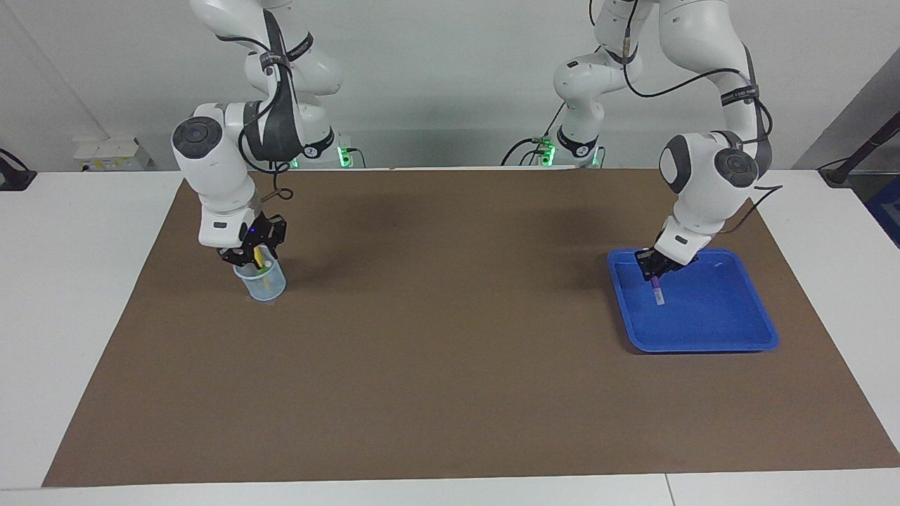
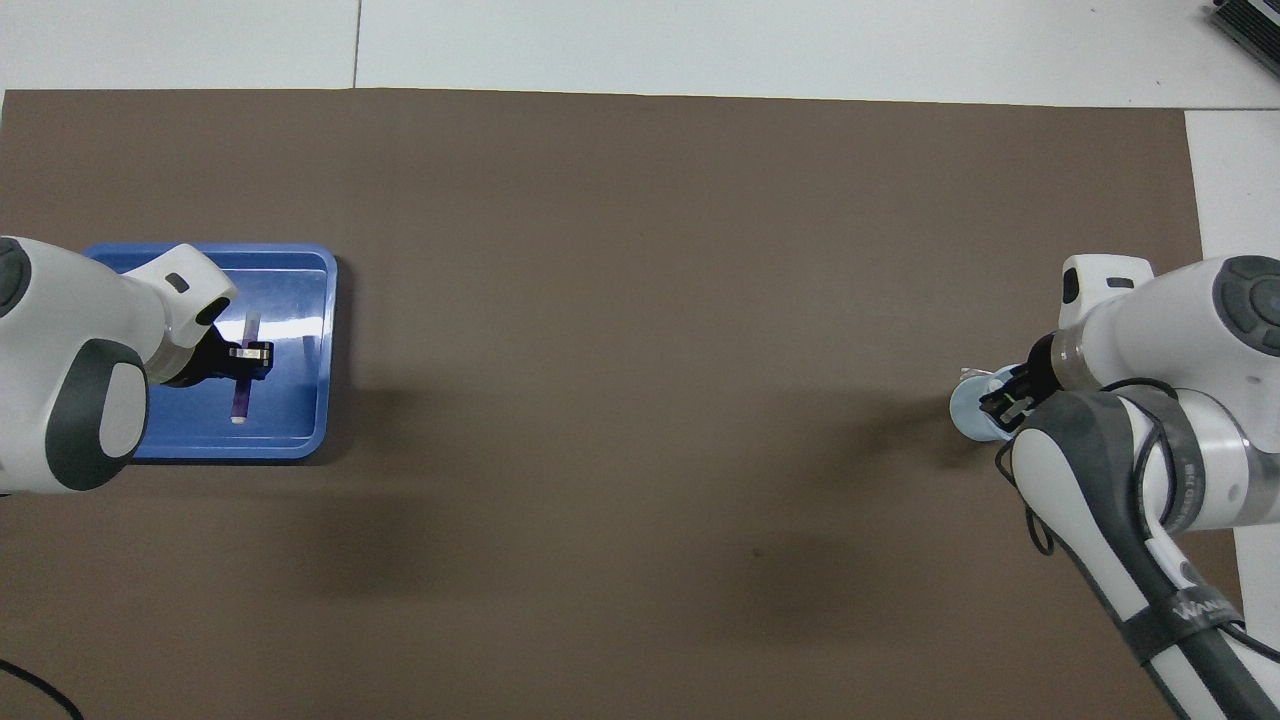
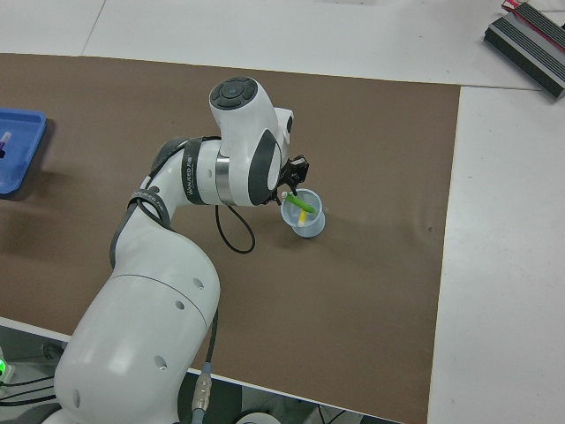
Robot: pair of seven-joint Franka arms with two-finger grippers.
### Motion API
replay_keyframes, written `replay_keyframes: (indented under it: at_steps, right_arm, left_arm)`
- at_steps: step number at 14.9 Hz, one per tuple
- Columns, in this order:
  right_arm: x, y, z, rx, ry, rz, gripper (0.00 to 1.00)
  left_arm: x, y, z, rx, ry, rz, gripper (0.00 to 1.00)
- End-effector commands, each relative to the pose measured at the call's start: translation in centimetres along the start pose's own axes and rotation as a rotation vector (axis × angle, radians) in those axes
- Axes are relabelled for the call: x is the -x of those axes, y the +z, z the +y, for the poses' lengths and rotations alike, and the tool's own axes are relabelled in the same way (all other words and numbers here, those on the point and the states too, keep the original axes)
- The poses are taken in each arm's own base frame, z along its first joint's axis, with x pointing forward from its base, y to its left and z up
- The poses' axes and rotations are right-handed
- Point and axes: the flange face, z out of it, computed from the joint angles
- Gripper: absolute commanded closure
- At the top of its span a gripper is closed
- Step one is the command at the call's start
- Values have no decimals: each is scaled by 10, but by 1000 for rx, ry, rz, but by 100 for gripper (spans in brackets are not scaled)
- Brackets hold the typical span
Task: Right arm passes pens to left for tray arrangement
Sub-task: 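Lower the purple pen into the tray and open the left gripper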
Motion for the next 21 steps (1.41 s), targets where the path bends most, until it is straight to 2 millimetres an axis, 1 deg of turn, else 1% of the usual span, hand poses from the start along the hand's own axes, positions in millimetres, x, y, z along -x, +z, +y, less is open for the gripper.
replay_keyframes:
  at_steps: [1,3,4,5,6,9,11,12,13,14,15,17,18,21]
  right_arm:
    - [-2,6,4,21,-27,3,60]
    - [-1,9,4,16,-22,1,60]
    - [-2,9,4,16,-22,1,60]
    - [-2,9,5,19,-20,5,60]
    - [-2,10,5,18,-21,4,60]
    - [-1,11,6,15,-18,1,60]
    - [0,11,7,16,-16,3,61]
    - [0,12,8,15,-15,1,64]
    - [1,11,9,16,-13,3,67]
    - [1,12,8,15,-12,1,67]
    - [1,11,9,17,-10,4,67]
    - [1,12,10,23,-7,14,67]
    - [1,13,10,21,-3,16,67]
    - [0,13,10,24,6,27,66]
  left_arm:
    - [-10,14,-4,-11,24,11,100]
    - [-12,28,-5,-30,48,8,100]
    - [-12,28,-4,-30,49,8,100]
    - [-11,31,-4,-29,50,2,100]
    - [-9,40,-4,-24,52,-9,100]
    - [-3,57,-1,-17,62,4,100]
    - [-1,60,0,-15,65,7,100]
    - [0,64,0,-14,64,10,100]
    - [0,64,0,-12,66,24,92]
    - [1,65,1,-12,63,25,71]
    - [0,64,1,-12,58,28,57]
    - [-1,63,1,-10,51,30,54]
    - [-2,61,0,-11,49,33,50]
    - [-3,60,-3,-7,35,28,50]
